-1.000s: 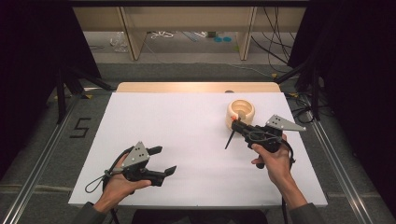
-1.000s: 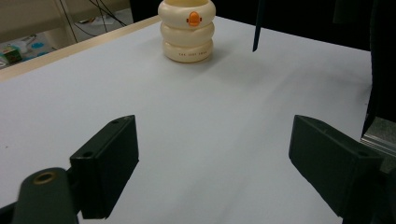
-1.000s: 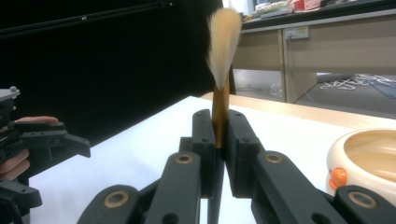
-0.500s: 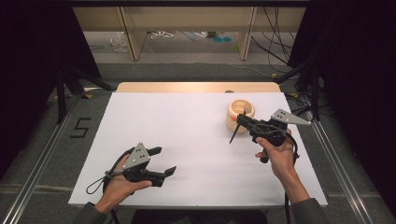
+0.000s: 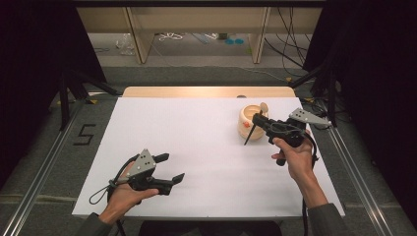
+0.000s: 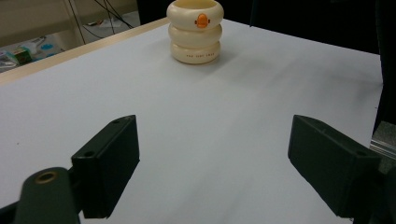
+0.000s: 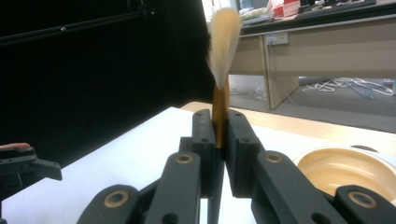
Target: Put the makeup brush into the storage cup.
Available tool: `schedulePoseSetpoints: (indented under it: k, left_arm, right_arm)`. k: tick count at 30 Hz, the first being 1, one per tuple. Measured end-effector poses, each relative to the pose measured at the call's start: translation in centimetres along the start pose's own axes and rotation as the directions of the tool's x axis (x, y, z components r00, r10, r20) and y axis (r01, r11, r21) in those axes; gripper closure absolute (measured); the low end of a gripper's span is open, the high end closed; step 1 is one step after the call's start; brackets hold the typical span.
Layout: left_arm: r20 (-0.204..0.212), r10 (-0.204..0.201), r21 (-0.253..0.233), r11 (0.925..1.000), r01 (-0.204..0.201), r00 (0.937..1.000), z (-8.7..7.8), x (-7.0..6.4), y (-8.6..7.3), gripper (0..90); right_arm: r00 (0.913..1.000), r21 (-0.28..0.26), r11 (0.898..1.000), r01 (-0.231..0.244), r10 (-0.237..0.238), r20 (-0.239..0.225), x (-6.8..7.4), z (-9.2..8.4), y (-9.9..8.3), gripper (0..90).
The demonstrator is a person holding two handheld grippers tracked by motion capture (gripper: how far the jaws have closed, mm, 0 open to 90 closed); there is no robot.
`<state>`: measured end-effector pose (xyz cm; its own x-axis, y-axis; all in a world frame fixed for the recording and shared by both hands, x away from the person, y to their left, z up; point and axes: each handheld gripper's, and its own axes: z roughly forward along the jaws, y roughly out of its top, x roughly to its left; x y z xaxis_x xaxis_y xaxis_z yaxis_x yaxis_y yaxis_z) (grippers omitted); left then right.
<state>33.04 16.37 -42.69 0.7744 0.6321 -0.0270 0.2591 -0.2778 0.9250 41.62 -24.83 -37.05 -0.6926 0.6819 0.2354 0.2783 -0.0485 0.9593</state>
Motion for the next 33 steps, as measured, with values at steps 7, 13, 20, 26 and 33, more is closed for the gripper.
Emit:
schedulePoseSetpoints:
  k: [7,13,20,26,33]
  left_arm:
    - [0.01,0.007,0.0,1.0,-0.007,0.9999,0.0,0.2,0.1,16.4]
    - [0.012,-0.004,-0.005,1.0,0.004,0.9999,0.0,0.0,0.1,16.4]
    - [0.016,0.002,0.003,1.0,-0.002,0.9999,0.0,0.0,0.1,16.4]
    - [0.013,-0.001,0.004,1.0,0.001,0.9999,0.0,0.0,0.1,16.3]
    - [0.012,-0.012,0.001,0.9999,0.012,0.9999,0.0,0.0,0.2,16.4]
  right_arm:
    - [1.0,-0.004,1.0,0.001,-0.001,0.008,-0.5,0.1,0.2,83.6]
    - [0.9998,-0.008,1.0,-0.003,0.004,0.022,-0.8,0.0,0.9,83.6]
    - [0.9998,-0.031,0.999,-0.012,0.013,0.015,-1.1,0.2,1.4,83.6]
    - [0.9997,-0.022,1.0,-0.005,0.006,0.025,-1.3,0.1,1.9,83.6]
    - [0.9994,-0.025,1.0,-0.002,0.003,0.036,-1.9,0.1,2.3,83.6]
